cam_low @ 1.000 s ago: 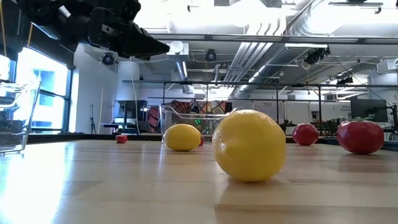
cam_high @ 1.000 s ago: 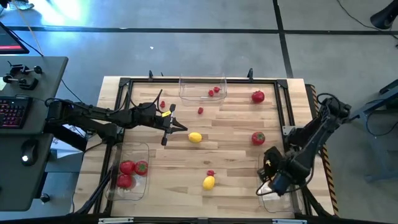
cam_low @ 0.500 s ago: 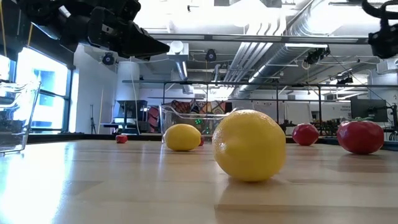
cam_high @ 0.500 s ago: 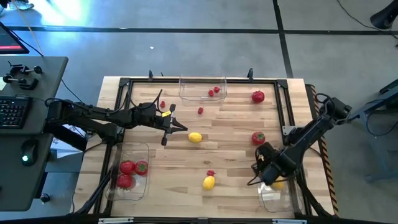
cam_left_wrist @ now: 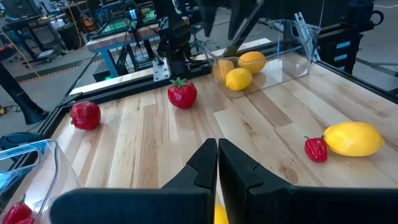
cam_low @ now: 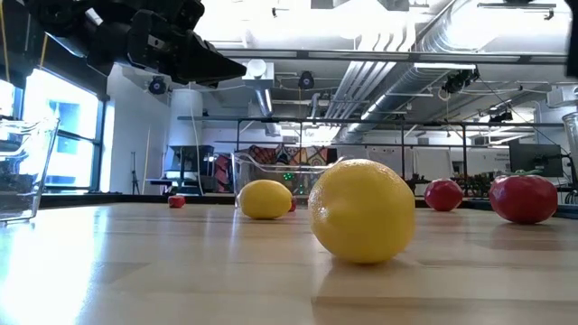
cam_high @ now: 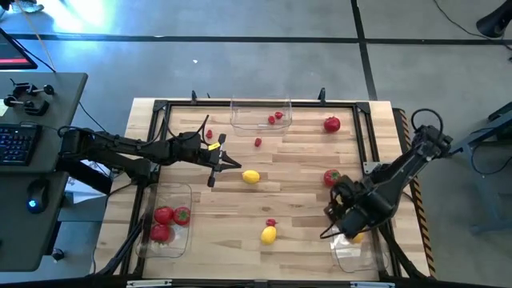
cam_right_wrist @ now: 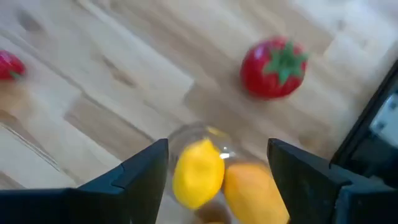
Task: Sort produce into baskets
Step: Put the red tomato in the bottom left transparent bin
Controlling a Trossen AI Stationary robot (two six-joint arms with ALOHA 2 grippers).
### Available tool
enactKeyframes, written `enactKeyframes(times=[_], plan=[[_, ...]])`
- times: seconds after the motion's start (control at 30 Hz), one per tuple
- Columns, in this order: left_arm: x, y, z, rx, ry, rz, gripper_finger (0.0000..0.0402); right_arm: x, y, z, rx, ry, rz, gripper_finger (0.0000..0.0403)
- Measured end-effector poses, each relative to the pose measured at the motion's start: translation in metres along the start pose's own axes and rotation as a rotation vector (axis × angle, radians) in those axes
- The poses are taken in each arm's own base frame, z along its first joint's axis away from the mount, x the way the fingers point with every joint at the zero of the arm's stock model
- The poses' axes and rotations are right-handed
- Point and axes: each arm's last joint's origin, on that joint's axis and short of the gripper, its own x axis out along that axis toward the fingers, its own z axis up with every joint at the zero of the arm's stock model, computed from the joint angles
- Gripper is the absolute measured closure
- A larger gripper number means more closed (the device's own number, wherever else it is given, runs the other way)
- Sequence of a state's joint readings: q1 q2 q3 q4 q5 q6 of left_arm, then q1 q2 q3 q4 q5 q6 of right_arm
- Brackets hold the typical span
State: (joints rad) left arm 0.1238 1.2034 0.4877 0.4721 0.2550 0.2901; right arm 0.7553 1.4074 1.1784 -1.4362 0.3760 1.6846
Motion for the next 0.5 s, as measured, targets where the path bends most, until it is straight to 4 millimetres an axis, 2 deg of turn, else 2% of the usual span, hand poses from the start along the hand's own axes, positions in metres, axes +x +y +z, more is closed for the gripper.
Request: enactKeyframes(times=[0.1,0.17,0.33,0.5], plan=[[0.0,0.0,0.0,0.0,0.001,0.0,0.0399,-0.007,0.0,0.011,-0.037,-0.077,0.002,0.0138],[0.0,0.0,0.0,0.0,0.002,-0.001,0.0399,-0.004,-0.002,0.02,-0.075,-0.129,-0.034,0.0137],[0.0,0.0,0.0,0.0,0.002,-0.001,0.0399,0.024,-0.016,0.05,-0.12,-0.126,-0.174,0.0148],[0.0,0.0,0.0,0.001,-0.002,0.0,0.0399,0.059,-0.038,0.084,-0.106,-0.128,-0.055,0.0179]])
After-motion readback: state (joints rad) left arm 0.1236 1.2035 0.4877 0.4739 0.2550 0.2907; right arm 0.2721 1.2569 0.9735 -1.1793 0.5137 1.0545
